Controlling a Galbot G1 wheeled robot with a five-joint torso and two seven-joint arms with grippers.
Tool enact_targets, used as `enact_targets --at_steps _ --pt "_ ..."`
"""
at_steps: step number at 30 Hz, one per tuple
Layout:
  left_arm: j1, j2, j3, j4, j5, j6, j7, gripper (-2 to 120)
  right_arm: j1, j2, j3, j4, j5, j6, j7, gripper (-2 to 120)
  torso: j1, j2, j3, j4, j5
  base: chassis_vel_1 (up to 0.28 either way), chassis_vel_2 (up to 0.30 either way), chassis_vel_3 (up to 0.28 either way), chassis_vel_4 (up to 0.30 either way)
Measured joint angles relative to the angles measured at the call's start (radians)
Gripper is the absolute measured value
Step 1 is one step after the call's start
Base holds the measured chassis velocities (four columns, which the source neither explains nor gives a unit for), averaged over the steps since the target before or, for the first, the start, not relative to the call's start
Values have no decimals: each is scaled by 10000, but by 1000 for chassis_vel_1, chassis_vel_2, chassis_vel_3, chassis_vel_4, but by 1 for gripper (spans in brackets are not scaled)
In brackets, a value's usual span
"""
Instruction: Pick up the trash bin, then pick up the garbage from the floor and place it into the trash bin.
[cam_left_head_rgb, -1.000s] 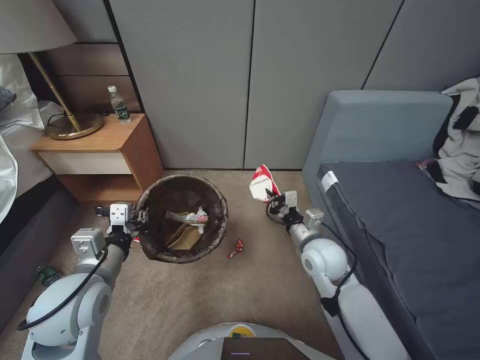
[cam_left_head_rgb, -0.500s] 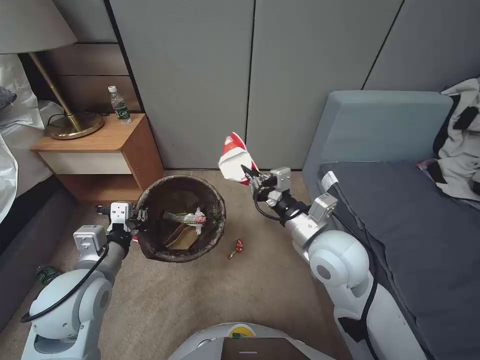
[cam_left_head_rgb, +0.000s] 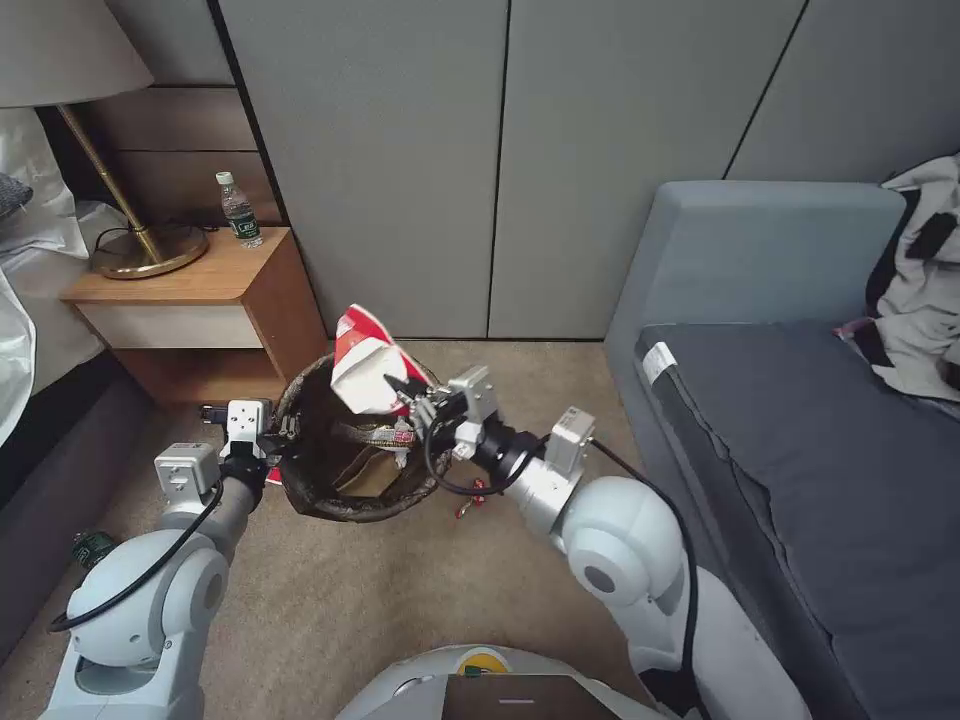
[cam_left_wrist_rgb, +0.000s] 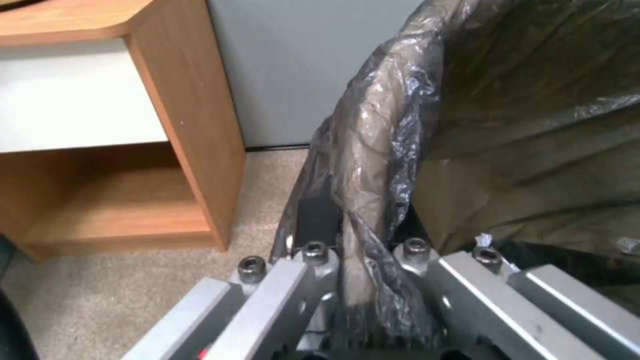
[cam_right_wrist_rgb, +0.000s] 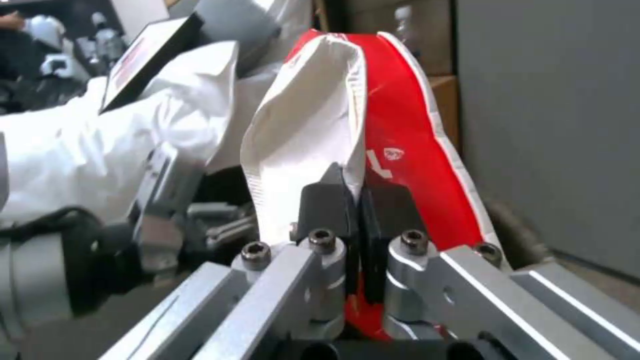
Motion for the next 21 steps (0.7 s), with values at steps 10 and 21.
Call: enact_targets --at_steps 10,21 --pt "-44 21 -23 35 -12 10 9 3 14 72 -593 -469 -524 36 -50 14 0 0 0 0 1 0 0 0 0" --pt "-101 93 -60 74 -114 11 21 3 12 97 -651 -677 -656 71 17 52 0 0 0 -1 1 0 0 0 0"
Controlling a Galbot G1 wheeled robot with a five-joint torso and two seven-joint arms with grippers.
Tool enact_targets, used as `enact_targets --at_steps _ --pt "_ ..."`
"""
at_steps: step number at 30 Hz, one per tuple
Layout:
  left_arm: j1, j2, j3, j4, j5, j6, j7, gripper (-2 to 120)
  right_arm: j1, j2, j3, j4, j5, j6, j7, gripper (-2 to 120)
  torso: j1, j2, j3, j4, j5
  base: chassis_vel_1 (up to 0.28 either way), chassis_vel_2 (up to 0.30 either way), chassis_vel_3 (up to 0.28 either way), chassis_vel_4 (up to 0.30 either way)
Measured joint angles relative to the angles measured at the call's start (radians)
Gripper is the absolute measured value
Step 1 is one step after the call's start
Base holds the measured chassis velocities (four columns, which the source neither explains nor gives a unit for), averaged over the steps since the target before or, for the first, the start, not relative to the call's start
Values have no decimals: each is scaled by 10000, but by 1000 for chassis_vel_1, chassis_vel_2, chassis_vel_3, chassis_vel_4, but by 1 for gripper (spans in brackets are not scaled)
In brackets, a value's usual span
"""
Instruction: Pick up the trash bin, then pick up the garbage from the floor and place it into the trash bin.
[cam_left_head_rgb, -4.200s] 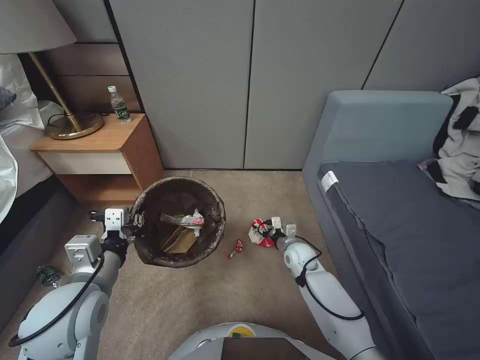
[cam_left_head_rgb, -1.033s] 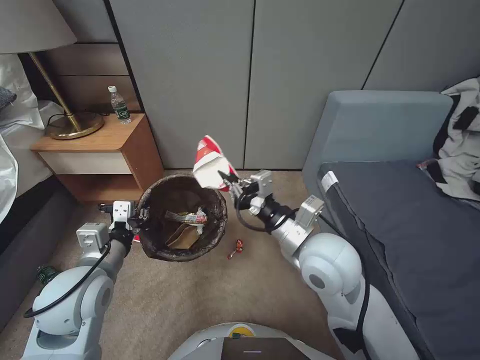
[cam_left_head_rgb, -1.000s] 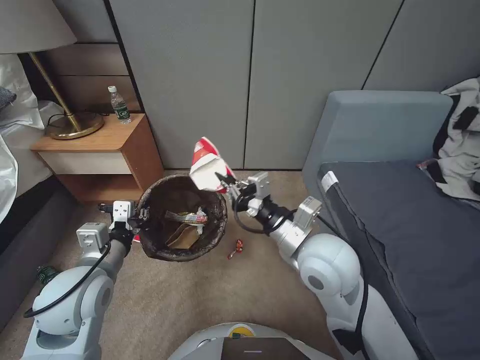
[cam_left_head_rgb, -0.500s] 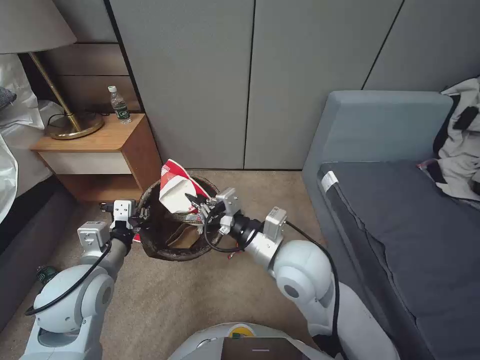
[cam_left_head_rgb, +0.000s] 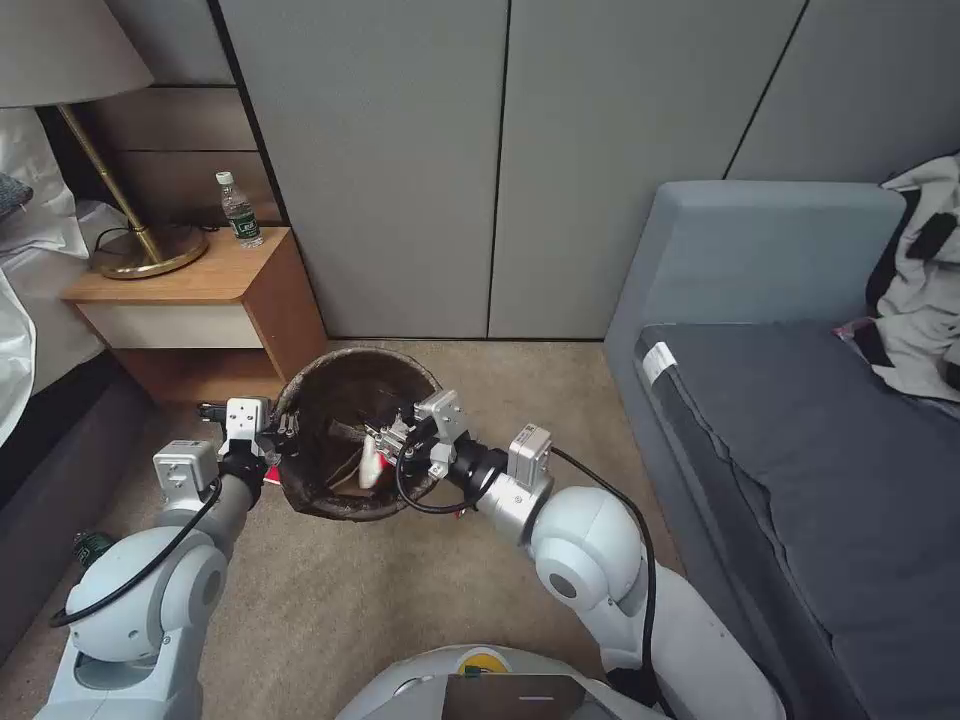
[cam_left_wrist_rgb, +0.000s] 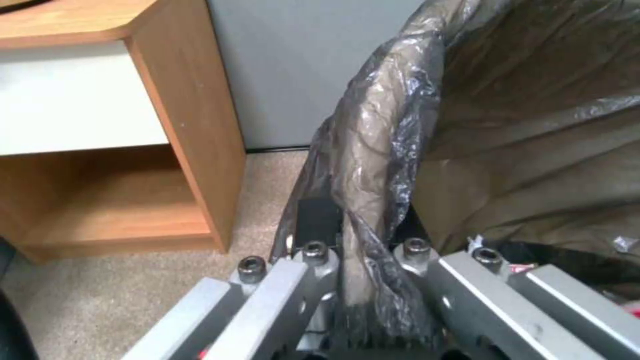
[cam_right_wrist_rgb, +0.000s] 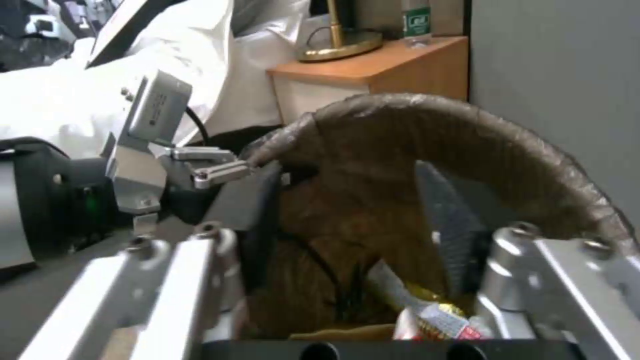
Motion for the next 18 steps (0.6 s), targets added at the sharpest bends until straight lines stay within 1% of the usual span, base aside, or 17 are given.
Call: enact_targets --at_steps 1,3,4,5,6,8,9,12,13,15,17,18 --pt "-5 1 -1 7 -7 0 2 3 10 3 0 -6 -5 4 7 54 0 0 0 0 0 0 0 0 0" --pt "-18 6 -3 29 -10 0 3 3 42 14 0 -6 -6 10 24 65 0 0 0 1 0 0 0 0 0" --pt "-18 6 -3 29 -10 0 3 3 42 14 0 -6 -6 10 24 65 0 0 0 1 0 0 0 0 0" --pt "-26 6 -3 36 -10 0 3 3 55 14 0 0 -6 12 28 69 0 0 0 1 0 0 0 0 0" --pt "-35 6 -3 42 -12 0 4 3 78 11 9 24 -4 15 32 76 0 0 0 1 0 0 0 0 0" --pt "-47 6 -5 46 -12 0 6 3 128 14 102 134 29 19 57 84 0 0 0 1 1 0 0 0 0" --pt "-47 6 -5 46 -12 0 6 3 128 14 102 134 29 19 57 84 0 0 0 1 1 0 0 0 0" --pt "-46 7 -18 51 -12 0 9 3 206 12 502 454 247 5 204 96 0 0 0 1 1 0 0 0 0" --pt "-46 7 -18 51 -12 0 9 3 206 12 502 454 247 5 204 96 0 0 0 1 1 0 0 0 0" --pt "-39 3 -35 51 -12 0 10 3 252 -89 911 656 338 1 253 100 0 0 0 1 1 0 0 0 0" --pt "-30 -3 -57 43 -13 0 12 3 265 -214 1257 756 399 21 333 100 0 0 0 0 1 0 0 0 0" --pt "-30 -3 -57 43 -13 0 12 3 265 -214 1257 756 399 21 333 100 0 0 0 0 1 0 0 0 0"
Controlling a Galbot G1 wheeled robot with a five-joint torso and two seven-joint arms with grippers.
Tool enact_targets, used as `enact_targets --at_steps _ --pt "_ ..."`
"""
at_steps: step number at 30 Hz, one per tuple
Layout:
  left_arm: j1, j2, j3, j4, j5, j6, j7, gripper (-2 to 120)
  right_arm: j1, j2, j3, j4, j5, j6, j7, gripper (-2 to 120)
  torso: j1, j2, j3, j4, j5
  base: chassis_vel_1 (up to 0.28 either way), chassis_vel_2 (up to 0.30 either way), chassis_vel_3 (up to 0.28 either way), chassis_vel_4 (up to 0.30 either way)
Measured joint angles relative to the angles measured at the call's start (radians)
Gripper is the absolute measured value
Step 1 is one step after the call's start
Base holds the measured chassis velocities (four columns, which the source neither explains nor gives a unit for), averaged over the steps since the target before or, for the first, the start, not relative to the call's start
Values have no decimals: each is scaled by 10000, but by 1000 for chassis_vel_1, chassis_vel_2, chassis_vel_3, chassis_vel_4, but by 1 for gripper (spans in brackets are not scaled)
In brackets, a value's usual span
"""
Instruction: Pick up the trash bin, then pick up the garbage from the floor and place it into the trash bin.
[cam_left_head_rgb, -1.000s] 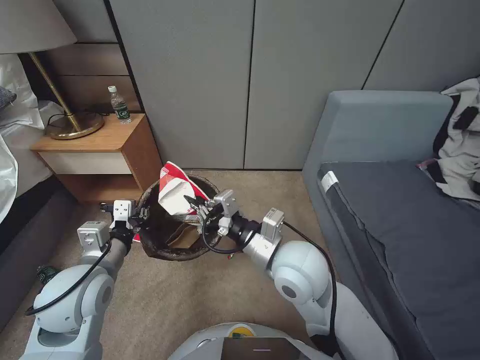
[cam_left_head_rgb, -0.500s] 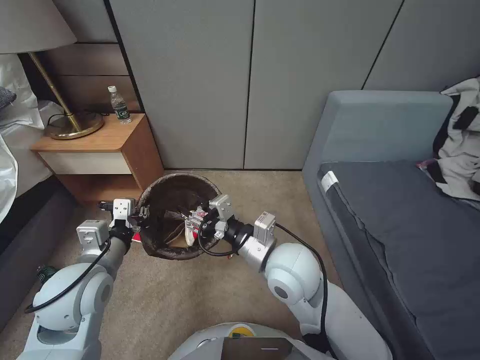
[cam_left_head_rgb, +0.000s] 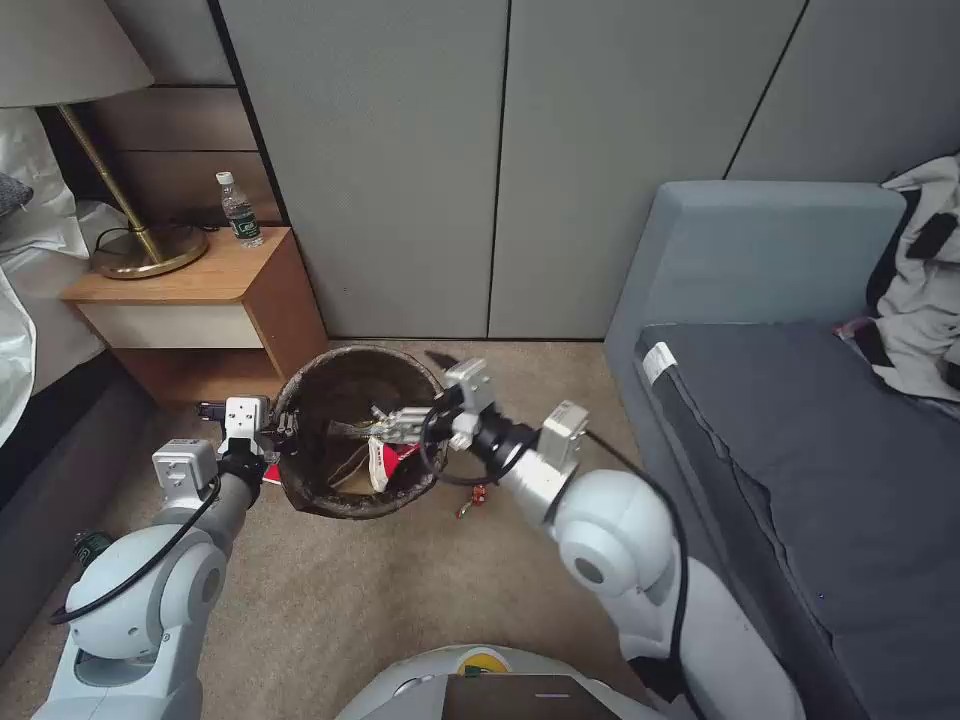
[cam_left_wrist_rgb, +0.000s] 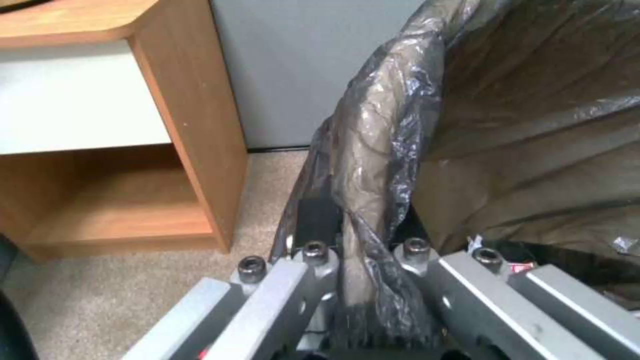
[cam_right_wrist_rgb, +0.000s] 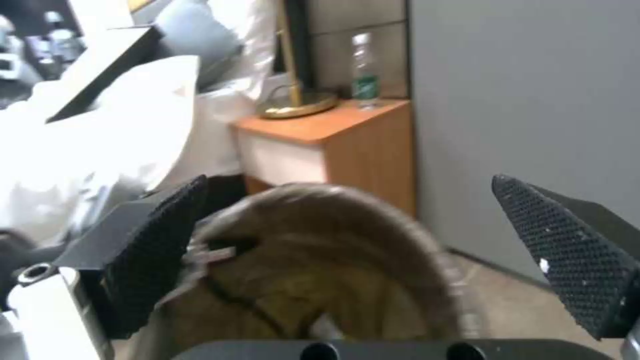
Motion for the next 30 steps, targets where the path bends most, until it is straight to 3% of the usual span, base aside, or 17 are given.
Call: enact_targets --at_steps 6,15,20,28,30 --pt "48 17 -100 -80 -49 -2 11 3 -234 -86 853 -49 3 296 304 100 0 0 0 1 1 0 0 0 0" --pt "85 -16 -191 -125 -109 -6 38 3 -1528 -153 3227 -369 -205 839 226 100 0 0 0 0 1 0 0 0 0" --pt "93 8 -244 -131 -129 -11 100 3 -2222 -83 3971 -642 -355 1152 34 100 0 0 -1 -1 1 0 0 0 0" --pt "79 38 -255 -137 -171 -15 116 3 -2705 43 4224 -1510 -565 1471 -102 100 0 0 -1 0 0 0 0 0 0" --pt "80 70 -290 -156 -215 -17 123 3 -2701 96 4104 -2323 -793 1635 -243 100 0 0 -1 1 -1 0 0 0 0"
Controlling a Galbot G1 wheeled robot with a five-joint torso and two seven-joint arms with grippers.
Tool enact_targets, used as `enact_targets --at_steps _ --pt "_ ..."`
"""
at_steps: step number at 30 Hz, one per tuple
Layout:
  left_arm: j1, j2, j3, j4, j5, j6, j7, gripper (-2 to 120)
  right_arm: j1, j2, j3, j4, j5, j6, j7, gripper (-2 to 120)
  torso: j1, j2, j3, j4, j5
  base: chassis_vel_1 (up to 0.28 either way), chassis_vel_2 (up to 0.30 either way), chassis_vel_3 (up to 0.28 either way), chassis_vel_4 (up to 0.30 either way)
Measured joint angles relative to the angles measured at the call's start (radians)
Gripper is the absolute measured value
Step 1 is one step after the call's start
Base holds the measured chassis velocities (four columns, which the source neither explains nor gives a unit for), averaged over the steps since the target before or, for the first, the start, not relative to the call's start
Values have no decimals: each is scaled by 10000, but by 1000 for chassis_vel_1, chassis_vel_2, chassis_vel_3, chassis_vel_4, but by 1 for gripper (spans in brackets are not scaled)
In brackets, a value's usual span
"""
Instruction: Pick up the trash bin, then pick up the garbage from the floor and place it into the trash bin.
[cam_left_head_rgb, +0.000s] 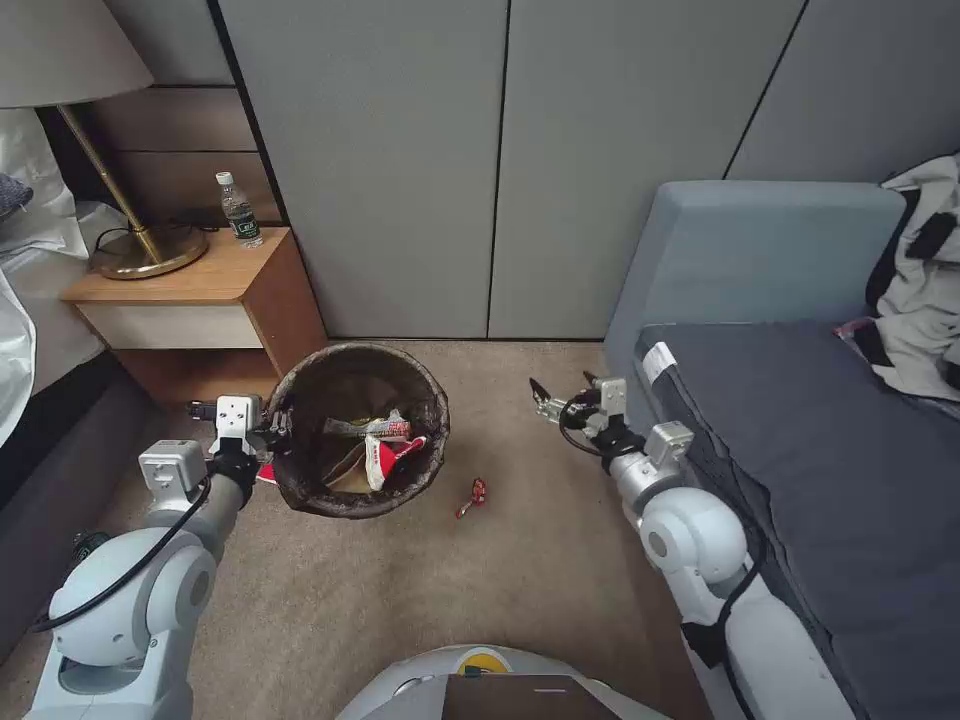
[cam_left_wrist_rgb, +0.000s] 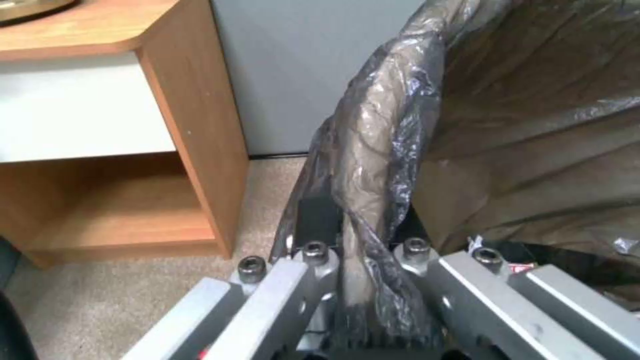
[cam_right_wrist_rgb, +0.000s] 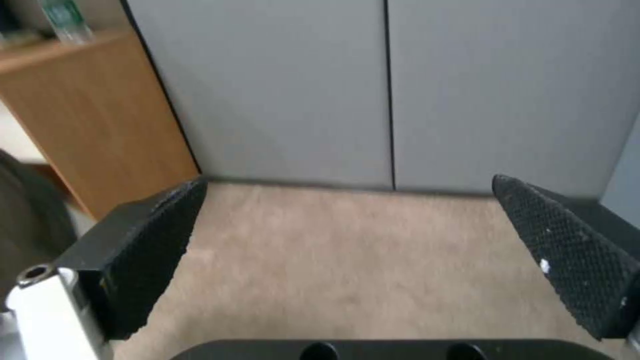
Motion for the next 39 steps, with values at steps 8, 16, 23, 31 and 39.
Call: enact_targets --at_steps 8,16,23,31,39 --pt "-1 14 -45 -7 -38 -5 6 3 137 119 -461 -1581 -491 284 -375 100 0 0 0 0 0 0 0 0 0" --pt "-14 18 -49 30 -39 -12 13 3 317 136 -942 -2657 -1058 600 -1200 100 0 0 0 0 0 0 0 0 0" --pt "-34 55 -40 83 -37 -21 18 3 588 188 -1582 -3415 -1470 730 -1229 100 0 0 0 0 -1 0 0 0 0" --pt "-78 61 2 83 -28 -23 19 3 720 327 -2061 -3968 -2073 838 -1204 100 0 0 0 -1 -1 0 0 0 0" --pt "-18 6 29 17 5 -22 17 3 919 475 -2293 -4543 -2321 785 -1237 100 0 0 0 -1 -1 0 0 0 0"
